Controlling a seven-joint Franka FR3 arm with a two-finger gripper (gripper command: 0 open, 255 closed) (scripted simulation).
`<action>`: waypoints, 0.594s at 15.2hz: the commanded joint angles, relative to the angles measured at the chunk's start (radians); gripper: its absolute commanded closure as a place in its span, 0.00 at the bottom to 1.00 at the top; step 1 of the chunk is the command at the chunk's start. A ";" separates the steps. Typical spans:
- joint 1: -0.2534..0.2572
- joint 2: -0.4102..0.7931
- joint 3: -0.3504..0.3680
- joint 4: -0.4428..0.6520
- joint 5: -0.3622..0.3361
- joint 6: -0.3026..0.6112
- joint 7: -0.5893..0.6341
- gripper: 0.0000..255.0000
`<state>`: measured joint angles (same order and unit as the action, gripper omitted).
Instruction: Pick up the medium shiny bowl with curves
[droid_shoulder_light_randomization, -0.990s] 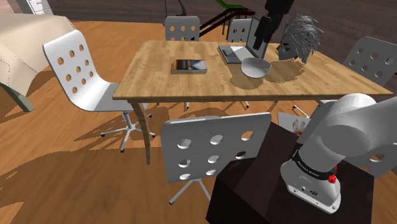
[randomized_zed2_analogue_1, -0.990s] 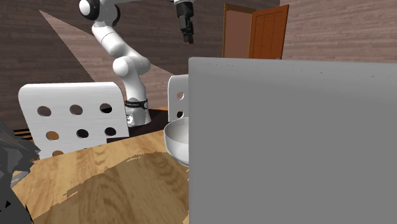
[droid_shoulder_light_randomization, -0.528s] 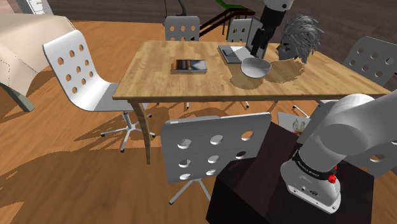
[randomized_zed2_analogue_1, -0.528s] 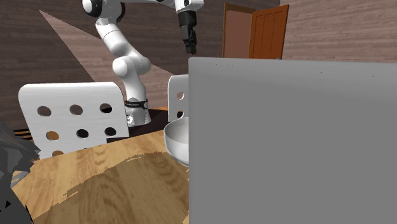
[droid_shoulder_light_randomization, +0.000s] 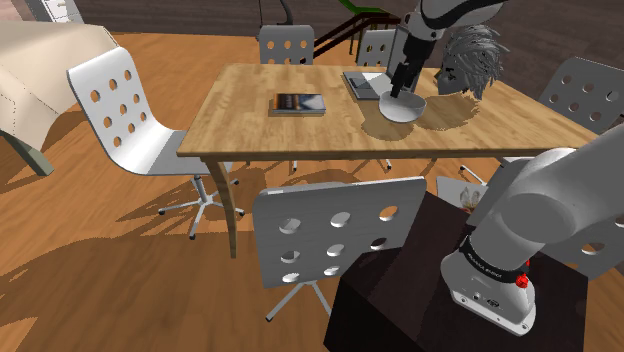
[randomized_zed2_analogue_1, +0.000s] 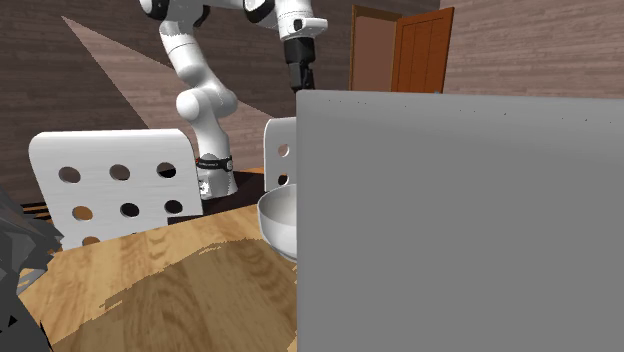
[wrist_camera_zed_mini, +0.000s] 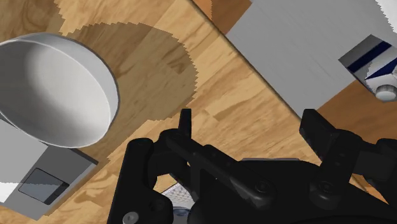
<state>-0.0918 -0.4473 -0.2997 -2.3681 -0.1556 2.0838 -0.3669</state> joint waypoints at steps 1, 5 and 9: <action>-0.004 0.071 -0.039 0.026 0.004 0.051 -0.042 0.00; -0.007 0.203 -0.102 0.077 0.033 0.138 -0.118 0.00; -0.012 0.347 -0.158 0.147 0.096 0.211 -0.210 0.00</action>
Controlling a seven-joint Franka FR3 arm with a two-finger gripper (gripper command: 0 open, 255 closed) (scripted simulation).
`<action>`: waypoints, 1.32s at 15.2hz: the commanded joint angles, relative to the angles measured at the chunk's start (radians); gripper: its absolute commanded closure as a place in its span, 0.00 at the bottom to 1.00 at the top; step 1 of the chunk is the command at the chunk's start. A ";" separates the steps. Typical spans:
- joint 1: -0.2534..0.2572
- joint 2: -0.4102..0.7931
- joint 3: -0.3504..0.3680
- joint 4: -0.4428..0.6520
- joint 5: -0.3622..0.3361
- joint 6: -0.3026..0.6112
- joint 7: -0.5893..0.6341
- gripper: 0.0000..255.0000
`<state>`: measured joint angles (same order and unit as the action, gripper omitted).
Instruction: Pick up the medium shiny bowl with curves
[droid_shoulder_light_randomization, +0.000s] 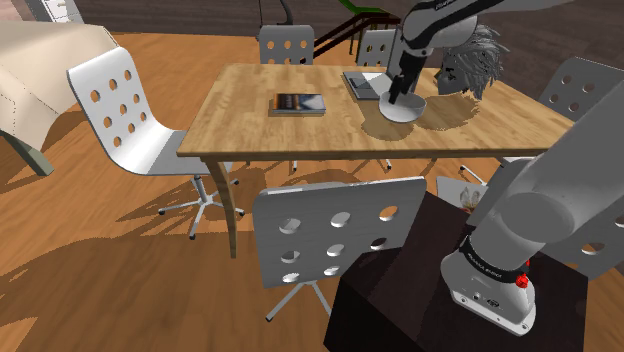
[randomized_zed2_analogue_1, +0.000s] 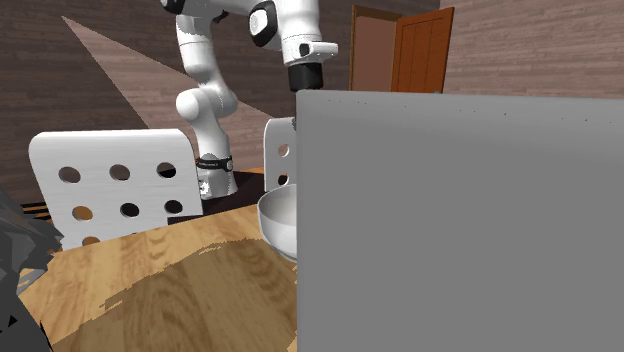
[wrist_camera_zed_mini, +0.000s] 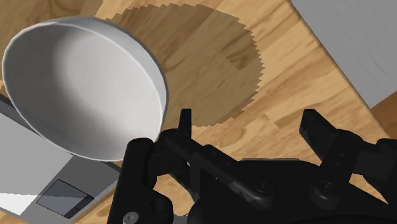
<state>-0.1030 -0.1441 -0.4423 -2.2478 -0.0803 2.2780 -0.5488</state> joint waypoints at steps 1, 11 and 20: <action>-0.004 0.082 -0.026 0.047 0.042 0.032 -0.054 0.00; -0.068 0.362 -0.048 0.201 0.231 0.133 -0.240 0.00; -0.079 0.399 -0.037 0.183 0.263 0.183 -0.264 1.00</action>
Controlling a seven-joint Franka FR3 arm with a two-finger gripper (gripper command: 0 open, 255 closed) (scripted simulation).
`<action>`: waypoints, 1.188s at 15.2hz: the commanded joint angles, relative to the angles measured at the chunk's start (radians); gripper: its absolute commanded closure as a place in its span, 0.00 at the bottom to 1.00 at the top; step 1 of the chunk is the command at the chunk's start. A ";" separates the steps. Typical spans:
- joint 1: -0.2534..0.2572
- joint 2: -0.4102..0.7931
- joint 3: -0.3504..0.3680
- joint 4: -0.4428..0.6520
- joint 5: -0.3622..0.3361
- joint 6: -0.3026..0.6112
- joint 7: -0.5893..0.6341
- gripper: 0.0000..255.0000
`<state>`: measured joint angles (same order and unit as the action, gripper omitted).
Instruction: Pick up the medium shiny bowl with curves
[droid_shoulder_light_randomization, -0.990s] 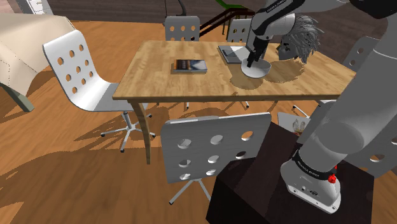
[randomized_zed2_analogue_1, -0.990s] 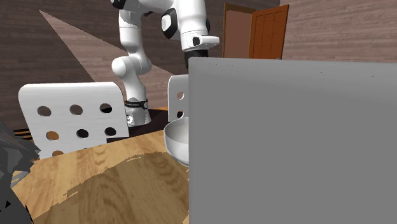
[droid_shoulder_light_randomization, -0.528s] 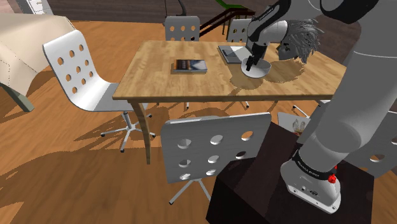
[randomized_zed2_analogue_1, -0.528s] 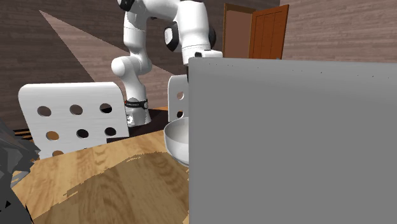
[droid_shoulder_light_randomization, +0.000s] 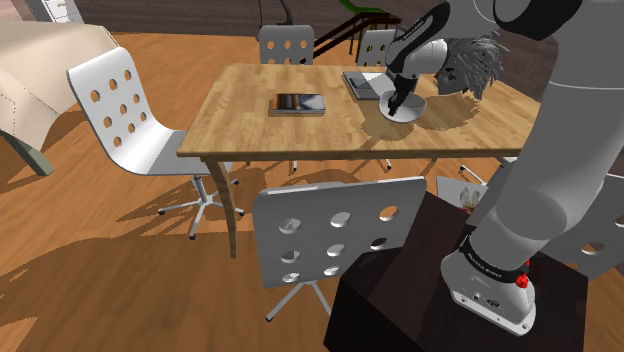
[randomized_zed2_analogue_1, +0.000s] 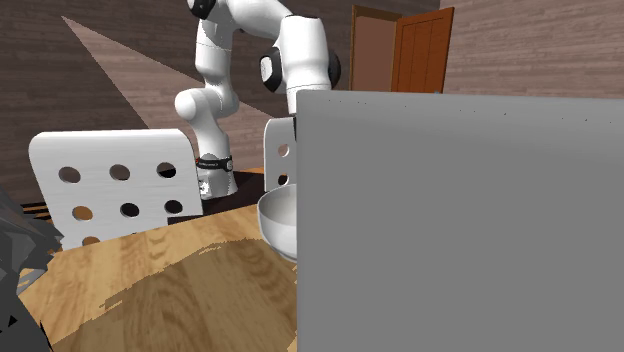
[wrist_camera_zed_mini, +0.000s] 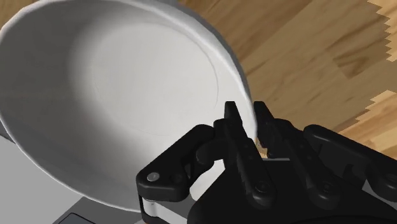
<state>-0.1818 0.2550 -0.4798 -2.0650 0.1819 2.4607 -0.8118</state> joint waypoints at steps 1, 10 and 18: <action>0.000 0.000 0.000 0.000 0.000 0.000 0.000 1.00; 0.008 -0.024 -0.007 0.011 -0.020 -0.032 0.016 1.00; 0.021 -0.084 -0.022 0.053 -0.069 -0.126 0.049 1.00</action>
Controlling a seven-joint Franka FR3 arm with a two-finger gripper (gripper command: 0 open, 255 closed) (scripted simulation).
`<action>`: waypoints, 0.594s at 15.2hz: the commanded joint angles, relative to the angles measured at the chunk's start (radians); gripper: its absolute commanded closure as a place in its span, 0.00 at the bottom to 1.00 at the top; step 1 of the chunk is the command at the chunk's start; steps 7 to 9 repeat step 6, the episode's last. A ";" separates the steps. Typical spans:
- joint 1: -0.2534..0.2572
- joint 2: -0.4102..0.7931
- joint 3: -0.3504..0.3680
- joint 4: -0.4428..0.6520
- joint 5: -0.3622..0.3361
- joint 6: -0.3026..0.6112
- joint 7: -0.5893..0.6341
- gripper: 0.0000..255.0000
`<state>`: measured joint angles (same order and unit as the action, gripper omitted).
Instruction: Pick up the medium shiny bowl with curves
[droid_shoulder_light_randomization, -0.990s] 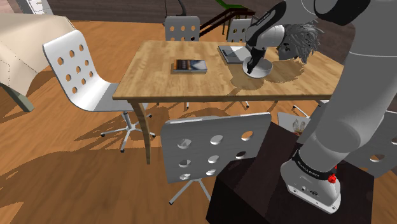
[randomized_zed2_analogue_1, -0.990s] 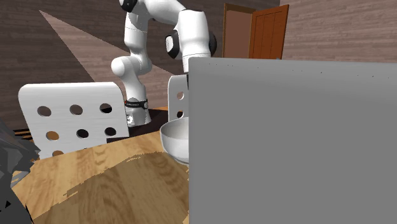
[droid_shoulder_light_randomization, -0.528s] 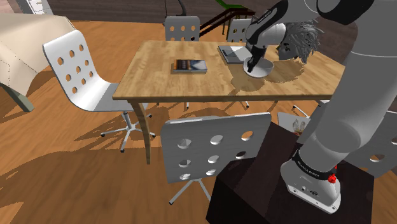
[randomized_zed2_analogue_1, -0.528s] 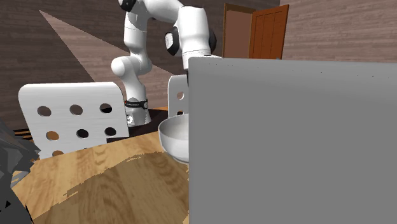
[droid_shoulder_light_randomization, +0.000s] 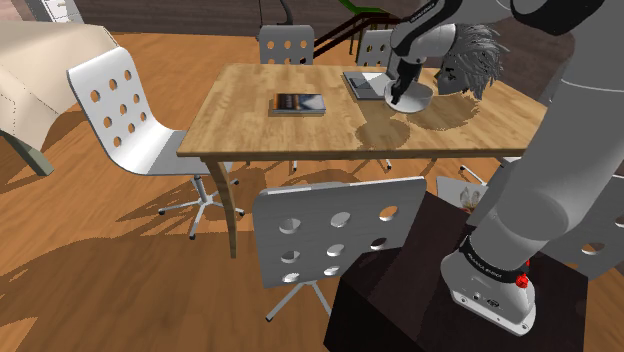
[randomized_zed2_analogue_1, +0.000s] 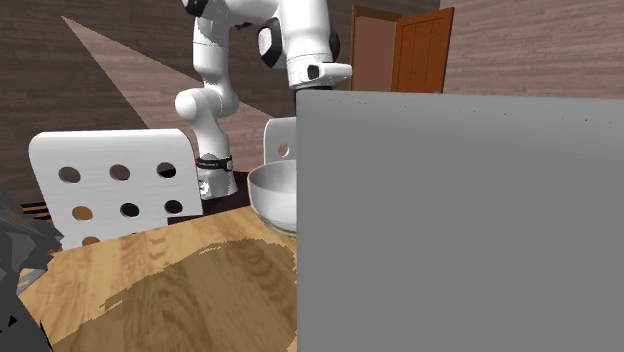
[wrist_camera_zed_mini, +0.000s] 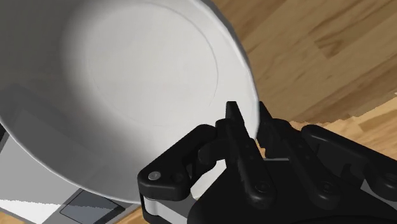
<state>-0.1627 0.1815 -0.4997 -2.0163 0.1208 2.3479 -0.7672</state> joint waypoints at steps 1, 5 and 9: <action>0.003 -0.017 -0.004 0.011 -0.013 -0.025 0.007 1.00; 0.006 -0.037 -0.007 0.032 -0.028 -0.063 0.018 1.00; 0.006 -0.037 -0.007 0.032 -0.028 -0.063 0.018 1.00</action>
